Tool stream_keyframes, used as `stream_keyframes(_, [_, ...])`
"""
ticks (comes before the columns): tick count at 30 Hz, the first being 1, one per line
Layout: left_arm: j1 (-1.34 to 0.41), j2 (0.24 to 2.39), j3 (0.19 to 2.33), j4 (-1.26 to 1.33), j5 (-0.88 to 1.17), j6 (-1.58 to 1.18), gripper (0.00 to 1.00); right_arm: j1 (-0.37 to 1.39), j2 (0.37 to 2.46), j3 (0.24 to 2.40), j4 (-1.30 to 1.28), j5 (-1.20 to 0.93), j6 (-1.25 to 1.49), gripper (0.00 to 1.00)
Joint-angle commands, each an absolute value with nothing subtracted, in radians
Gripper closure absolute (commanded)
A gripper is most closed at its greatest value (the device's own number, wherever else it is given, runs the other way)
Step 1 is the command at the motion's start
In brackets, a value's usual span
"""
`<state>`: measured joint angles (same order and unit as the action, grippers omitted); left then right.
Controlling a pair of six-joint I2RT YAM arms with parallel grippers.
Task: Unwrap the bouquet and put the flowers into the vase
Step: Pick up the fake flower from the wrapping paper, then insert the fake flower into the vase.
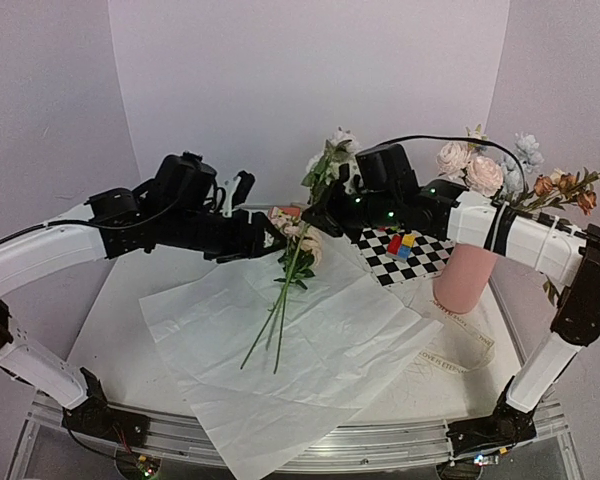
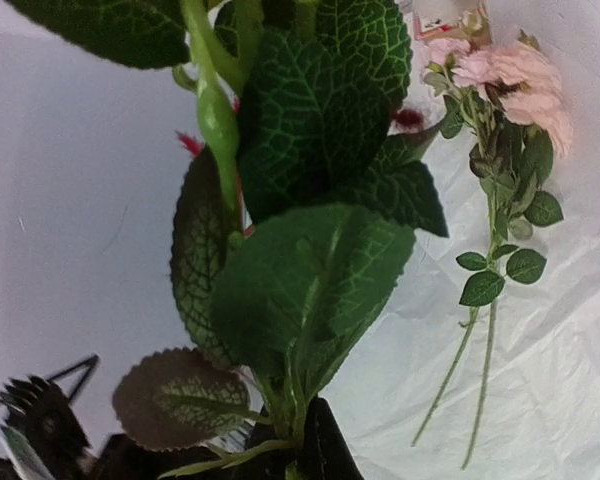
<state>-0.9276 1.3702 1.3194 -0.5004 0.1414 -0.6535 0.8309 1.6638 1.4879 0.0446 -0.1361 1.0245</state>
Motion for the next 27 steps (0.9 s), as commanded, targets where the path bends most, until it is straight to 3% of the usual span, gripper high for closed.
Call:
stream_keyframes(1, [-0.928, 1.266, 1.297, -0.451, -0.039, -0.618, 0.27, 0.839, 1.603, 1.491, 0.040, -0.289, 0.590, 1.00])
stream_keyframes(8, [-0.928, 1.168, 1.228, -0.452, -0.166, -0.673, 0.26, 0.838, 1.426, 1.423, 0.015, -0.215, 0.286, 1.00])
stream_keyframes(13, [-0.928, 1.134, 1.161, -0.449, -0.144, -0.748, 0.26, 0.839, 1.275, 1.446, 0.009, -0.006, 0.112, 1.00])
stream_keyframes(17, [-0.928, 1.142, 1.166, -0.448, -0.136, -0.740, 0.26, 0.829, 1.188, 1.508, 0.003, 0.182, 0.012, 1.00])
stream_keyframes(27, [-0.928, 1.162, 1.180, -0.450, -0.126, -0.730, 0.26, 0.756, 1.201, 1.812, -0.052, 0.312, -0.132, 1.00])
